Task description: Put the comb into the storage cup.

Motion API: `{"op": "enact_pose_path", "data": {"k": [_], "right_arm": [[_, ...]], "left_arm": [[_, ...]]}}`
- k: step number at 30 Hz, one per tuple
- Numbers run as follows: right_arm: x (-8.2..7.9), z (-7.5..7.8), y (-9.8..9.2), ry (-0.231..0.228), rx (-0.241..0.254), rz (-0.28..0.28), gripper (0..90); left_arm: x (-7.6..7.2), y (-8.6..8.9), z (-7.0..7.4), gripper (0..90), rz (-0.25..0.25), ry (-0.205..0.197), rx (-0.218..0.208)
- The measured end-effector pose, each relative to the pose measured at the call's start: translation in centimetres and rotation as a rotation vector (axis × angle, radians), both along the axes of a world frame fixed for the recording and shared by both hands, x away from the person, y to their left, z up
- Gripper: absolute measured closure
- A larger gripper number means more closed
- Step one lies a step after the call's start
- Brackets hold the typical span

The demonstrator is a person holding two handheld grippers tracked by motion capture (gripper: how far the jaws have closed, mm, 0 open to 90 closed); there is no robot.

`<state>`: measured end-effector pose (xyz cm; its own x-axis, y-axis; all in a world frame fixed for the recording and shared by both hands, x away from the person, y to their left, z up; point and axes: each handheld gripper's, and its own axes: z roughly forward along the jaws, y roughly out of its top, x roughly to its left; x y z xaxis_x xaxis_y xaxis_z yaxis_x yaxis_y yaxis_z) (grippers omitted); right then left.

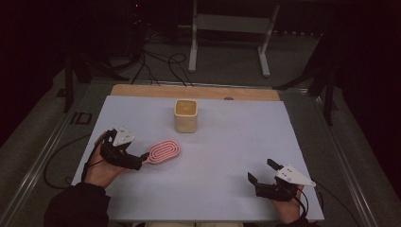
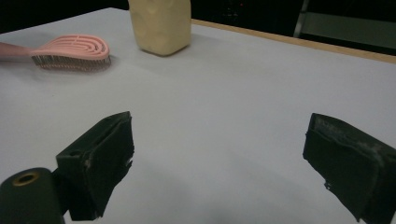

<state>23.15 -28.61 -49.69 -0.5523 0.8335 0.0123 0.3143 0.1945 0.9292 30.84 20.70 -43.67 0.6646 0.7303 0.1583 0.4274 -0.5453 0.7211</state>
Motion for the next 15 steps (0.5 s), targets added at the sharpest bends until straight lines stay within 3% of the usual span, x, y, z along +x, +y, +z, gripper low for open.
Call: {"op": "enact_pose_path", "data": {"k": [15], "right_arm": [[0.06, -0.07, 0.07, 0.003, -0.007, 0.005, 8.5]], "left_arm": [[0.95, -0.93, 0.00, 0.0, -0.037, 0.042, 0.061]]}}
